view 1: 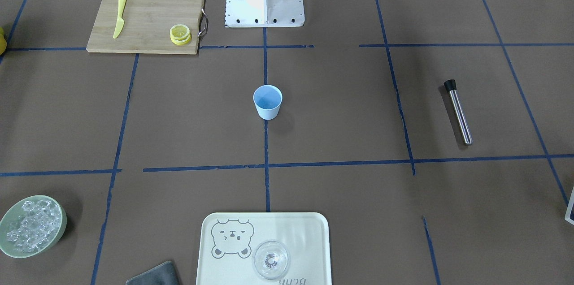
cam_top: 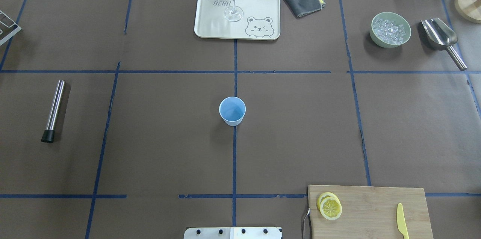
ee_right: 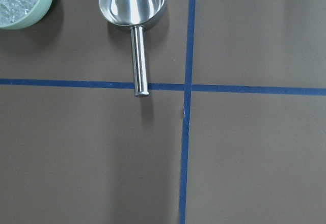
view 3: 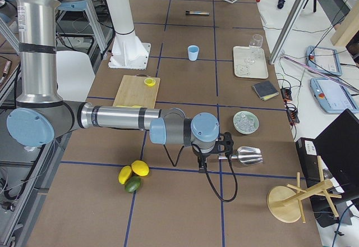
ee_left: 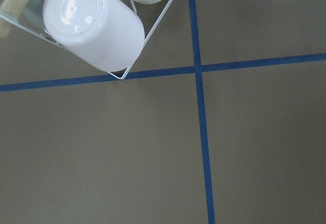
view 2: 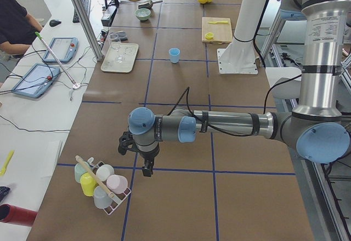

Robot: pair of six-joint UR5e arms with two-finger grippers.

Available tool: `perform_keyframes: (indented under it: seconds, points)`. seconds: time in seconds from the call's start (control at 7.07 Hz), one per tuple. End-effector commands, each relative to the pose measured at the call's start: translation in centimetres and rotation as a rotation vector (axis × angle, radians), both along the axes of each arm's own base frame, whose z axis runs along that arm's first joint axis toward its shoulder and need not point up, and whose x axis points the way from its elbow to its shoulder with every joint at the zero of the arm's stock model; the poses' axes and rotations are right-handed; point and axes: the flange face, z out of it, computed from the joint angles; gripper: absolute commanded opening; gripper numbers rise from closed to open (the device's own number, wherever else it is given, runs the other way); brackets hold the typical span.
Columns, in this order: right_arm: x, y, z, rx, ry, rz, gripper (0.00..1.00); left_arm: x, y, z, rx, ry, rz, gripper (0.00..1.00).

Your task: Squeeze lemon into cup

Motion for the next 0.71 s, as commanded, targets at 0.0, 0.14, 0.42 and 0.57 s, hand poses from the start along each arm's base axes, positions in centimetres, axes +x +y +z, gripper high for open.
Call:
perform_keyframes:
  seconds: [0.0,0.14,0.42,0.57]
  points:
    - [0.0,0.0,-0.1,0.002,0.013,0.0,1.0,0.0,0.0,-0.1,0.005,0.002,0.001,1.0]
    - [0.0,0.0,-0.2,0.003,0.009,0.001,1.0,0.0,0.1,0.1,0.011,0.002,0.002,1.0]
    - [0.0,-0.2,-1.4,0.023,0.008,0.006,1.0,0.0,-0.2,-1.3,0.042,0.003,0.001,1.0]
    - [-0.5,-2.0,-6.5,0.109,0.018,0.004,1.0,0.3,-0.3,-1.8,0.046,0.038,0.003,1.0]
